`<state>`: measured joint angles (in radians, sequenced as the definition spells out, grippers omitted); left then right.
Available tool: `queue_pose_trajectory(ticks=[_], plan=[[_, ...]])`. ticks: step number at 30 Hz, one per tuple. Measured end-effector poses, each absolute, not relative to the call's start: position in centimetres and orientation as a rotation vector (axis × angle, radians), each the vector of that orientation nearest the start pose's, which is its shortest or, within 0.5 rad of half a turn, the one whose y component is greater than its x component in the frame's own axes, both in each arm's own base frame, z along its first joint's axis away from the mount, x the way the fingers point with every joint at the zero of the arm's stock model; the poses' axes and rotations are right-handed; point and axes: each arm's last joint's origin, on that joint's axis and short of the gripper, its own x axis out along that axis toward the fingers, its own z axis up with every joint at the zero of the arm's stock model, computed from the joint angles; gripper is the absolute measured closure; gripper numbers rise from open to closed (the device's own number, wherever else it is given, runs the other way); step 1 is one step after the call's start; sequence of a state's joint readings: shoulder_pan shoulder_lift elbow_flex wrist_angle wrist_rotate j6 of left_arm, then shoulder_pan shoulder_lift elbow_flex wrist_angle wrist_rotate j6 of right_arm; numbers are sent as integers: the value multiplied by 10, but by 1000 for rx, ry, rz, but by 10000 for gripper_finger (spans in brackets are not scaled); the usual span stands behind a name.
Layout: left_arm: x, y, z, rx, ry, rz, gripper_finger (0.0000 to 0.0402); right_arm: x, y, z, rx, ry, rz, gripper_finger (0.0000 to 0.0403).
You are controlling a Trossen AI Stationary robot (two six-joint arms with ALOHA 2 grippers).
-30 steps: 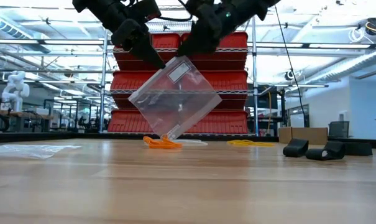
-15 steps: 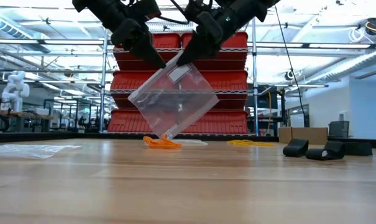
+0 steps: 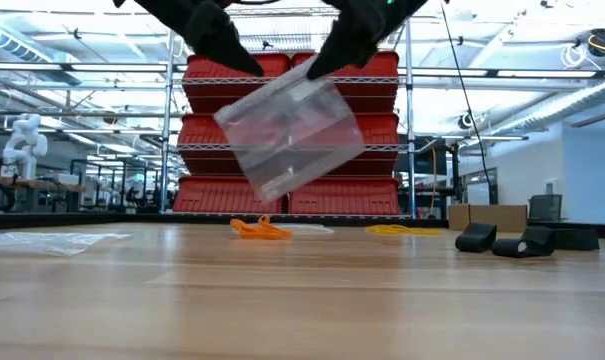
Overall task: Sort rubber bands
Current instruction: Open the top left transparent zip bag
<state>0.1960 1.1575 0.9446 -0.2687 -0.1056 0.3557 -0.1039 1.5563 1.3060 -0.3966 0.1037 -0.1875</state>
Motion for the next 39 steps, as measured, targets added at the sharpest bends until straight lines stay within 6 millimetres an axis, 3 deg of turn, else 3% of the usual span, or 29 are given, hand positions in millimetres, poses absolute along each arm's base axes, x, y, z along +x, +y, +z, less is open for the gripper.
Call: queue_pose_trajectory(ticks=[9,16,24,39], plan=[[216,65,312,259,263,99,304,314,-22,324,-227,654,-235,403],[197,77,281,162,50,76,304,292,-9,331,-241,561,-337,403],[183,76,242,36,-171,51,304,280,3,342,-252,372,-360,403],[198,75,243,-37,-257,-12,304,285,5,348,-272,294,-326,403]])
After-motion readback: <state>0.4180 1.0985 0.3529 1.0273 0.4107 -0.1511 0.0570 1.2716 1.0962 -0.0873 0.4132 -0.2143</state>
